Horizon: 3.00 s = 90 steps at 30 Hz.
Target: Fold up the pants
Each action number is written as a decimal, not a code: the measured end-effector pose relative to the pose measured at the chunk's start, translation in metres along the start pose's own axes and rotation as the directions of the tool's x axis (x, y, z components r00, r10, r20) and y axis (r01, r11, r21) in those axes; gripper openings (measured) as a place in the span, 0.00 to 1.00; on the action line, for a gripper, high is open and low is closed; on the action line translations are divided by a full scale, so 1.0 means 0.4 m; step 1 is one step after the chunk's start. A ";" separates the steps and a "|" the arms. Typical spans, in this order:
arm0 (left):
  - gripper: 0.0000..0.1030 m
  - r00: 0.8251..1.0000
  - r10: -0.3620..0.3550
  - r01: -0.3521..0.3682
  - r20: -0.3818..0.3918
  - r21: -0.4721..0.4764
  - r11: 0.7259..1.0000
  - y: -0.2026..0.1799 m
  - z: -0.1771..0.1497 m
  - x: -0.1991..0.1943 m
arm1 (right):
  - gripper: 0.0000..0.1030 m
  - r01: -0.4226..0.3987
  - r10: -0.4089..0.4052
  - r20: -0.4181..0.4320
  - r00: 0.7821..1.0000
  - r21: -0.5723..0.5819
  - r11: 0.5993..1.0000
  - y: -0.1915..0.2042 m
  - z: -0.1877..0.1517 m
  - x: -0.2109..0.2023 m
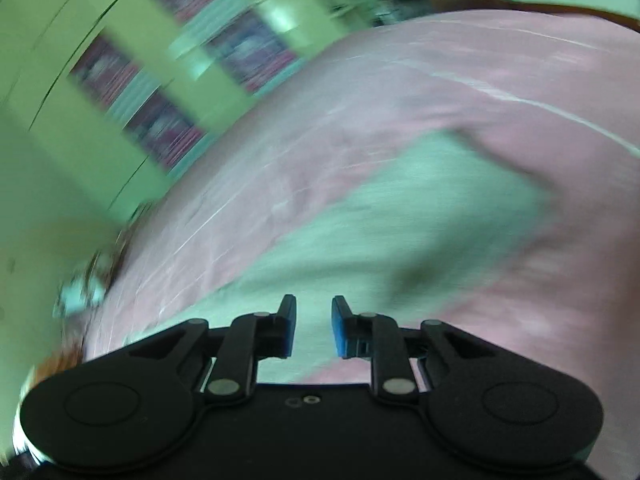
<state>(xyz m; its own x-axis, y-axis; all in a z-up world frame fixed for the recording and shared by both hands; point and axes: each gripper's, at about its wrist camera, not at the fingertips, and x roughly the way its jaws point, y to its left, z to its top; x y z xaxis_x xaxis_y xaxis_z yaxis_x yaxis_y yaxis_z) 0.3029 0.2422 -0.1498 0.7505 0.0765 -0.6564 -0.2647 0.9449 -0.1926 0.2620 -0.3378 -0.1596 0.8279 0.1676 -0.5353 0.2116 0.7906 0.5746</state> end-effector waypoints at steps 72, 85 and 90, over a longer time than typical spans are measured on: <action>0.91 0.999 -0.044 0.040 0.009 0.286 0.957 -0.145 -0.076 0.050 | 0.28 0.305 -0.290 0.163 0.943 -0.069 0.950 -0.100 0.073 -0.135; 0.99 0.997 -0.027 0.046 -0.065 0.303 0.952 -0.149 -0.151 0.078 | 0.07 0.038 -0.096 0.149 0.984 0.352 0.935 -0.239 0.059 -0.140; 1.00 0.997 -0.033 0.055 -0.071 0.329 0.943 -0.143 -0.146 0.093 | 0.07 0.136 -0.175 0.193 0.965 0.199 0.970 -0.220 0.035 -0.154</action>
<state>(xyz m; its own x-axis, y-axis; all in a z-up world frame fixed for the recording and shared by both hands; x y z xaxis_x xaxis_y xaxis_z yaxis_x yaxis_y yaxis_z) 0.3105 0.1725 -0.2057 0.7138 0.0224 -0.7000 -0.0089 0.9997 0.0229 0.1999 -0.4259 -0.1685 0.8625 -0.0903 -0.4980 0.4216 0.6726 0.6081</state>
